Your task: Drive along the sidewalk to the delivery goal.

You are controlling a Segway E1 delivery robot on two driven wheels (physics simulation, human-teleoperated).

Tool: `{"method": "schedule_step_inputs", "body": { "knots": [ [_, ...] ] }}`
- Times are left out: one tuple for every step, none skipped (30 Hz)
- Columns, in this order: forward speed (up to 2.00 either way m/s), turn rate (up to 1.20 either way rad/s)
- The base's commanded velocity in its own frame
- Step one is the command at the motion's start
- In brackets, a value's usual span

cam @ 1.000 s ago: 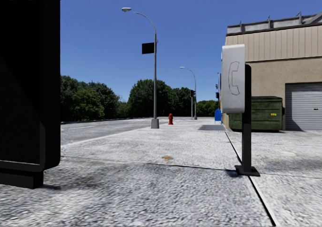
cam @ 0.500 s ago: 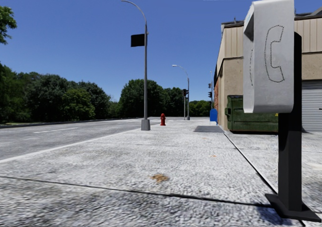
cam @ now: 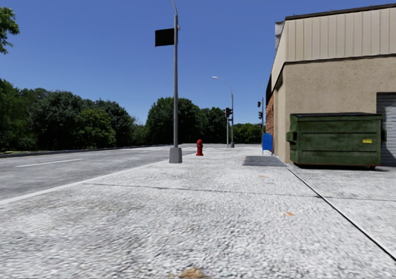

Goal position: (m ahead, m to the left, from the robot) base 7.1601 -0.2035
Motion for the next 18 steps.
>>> {"method": "schedule_step_inputs", "body": {
  "knots": [
    [2.00,0.00],
    [2.00,0.00],
    [2.00,0.00],
    [2.00,0.00],
    [2.00,0.00],
    [2.00,0.00],
    [2.00,0.00],
    [2.00,0.00],
    [2.00,0.00],
    [2.00,0.00],
    [2.00,0.00],
    [2.00,0.00],
    [2.00,0.00],
    [2.00,0.00],
    [2.00,0.00],
    [2.00,-0.06],
    [2.00,-0.10],
    [2.00,-0.10]
  ]
}}
